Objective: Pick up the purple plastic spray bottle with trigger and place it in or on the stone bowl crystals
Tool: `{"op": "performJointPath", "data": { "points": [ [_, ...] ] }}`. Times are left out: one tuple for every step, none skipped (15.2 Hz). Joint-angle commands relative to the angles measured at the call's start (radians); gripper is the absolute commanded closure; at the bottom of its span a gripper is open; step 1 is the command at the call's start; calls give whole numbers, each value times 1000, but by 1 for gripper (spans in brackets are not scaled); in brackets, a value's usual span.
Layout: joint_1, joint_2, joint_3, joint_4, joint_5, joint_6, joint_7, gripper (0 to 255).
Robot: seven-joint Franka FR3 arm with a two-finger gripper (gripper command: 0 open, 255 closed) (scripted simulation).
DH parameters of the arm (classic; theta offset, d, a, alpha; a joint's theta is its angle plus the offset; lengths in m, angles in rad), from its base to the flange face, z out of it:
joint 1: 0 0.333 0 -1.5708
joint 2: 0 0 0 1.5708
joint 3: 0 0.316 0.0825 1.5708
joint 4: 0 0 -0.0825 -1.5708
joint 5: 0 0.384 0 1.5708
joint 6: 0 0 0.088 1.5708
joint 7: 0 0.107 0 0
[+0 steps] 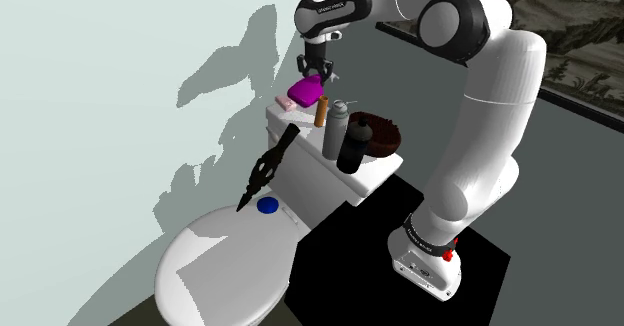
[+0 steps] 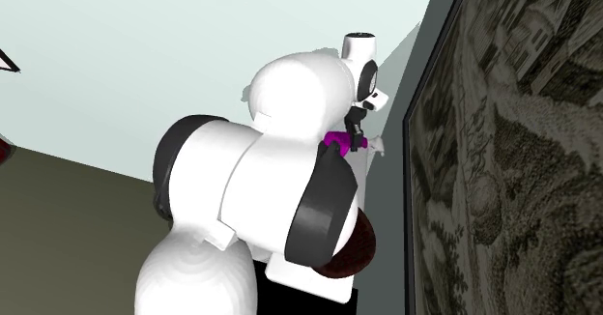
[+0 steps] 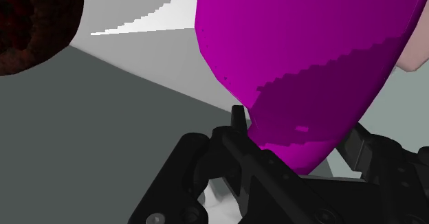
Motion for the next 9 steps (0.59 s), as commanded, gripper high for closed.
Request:
{"op": "performJointPath", "data": {
  "points": [
    [-1,-8,0,16,2,-24,-4,255],
    [0,-11,0,24,3,-36,-6,255],
    [0,-15,1,33,3,-48,-7,255],
    [0,-18,1,42,4,-60,-9,255],
    [0,-21,1,51,5,-72,-10,255],
    [0,-24,1,60,5,-84,-12,255],
    [0,-27,1,70,6,-96,-13,255],
    [0,-29,1,80,7,-108,-15,255],
    [1,-31,2,90,7,-121,-16,255]
  ]
}}
